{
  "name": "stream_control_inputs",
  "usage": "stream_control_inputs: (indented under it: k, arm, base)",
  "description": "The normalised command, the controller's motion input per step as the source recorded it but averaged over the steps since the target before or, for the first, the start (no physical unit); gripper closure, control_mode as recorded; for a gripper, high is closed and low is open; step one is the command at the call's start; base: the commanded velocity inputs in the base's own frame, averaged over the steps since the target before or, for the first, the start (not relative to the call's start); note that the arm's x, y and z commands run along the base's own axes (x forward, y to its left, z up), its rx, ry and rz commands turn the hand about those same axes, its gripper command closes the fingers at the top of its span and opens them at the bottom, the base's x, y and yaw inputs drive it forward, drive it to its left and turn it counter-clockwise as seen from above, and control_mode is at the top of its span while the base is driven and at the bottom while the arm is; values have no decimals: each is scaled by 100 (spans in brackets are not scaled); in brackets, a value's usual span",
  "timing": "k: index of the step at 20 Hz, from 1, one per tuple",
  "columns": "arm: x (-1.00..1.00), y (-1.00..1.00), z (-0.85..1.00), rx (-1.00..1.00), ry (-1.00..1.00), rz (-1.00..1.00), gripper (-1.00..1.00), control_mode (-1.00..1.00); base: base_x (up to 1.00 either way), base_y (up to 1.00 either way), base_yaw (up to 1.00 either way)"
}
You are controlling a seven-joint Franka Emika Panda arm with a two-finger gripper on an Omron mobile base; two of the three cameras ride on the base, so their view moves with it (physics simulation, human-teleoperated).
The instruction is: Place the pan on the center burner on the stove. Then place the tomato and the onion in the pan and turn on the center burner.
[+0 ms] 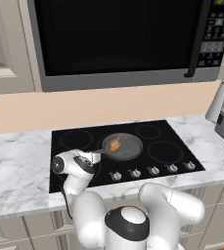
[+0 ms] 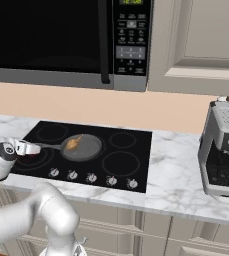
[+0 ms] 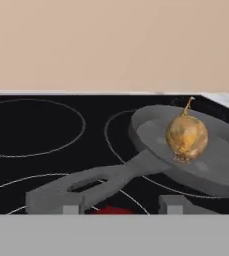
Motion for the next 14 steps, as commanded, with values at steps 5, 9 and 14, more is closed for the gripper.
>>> stream_control_inputs:
  k: [5, 9, 14]
  arm:
    - [14, -69, 11, 15, 0, -10, 100, -100]
    - [11, -72, 6, 16, 0, -8, 100, -100]
    - [13, -73, 12, 17, 0, -7, 100, -100]
  base:
    - [0, 0, 0]
    - [0, 0, 0]
    - [0, 0, 0]
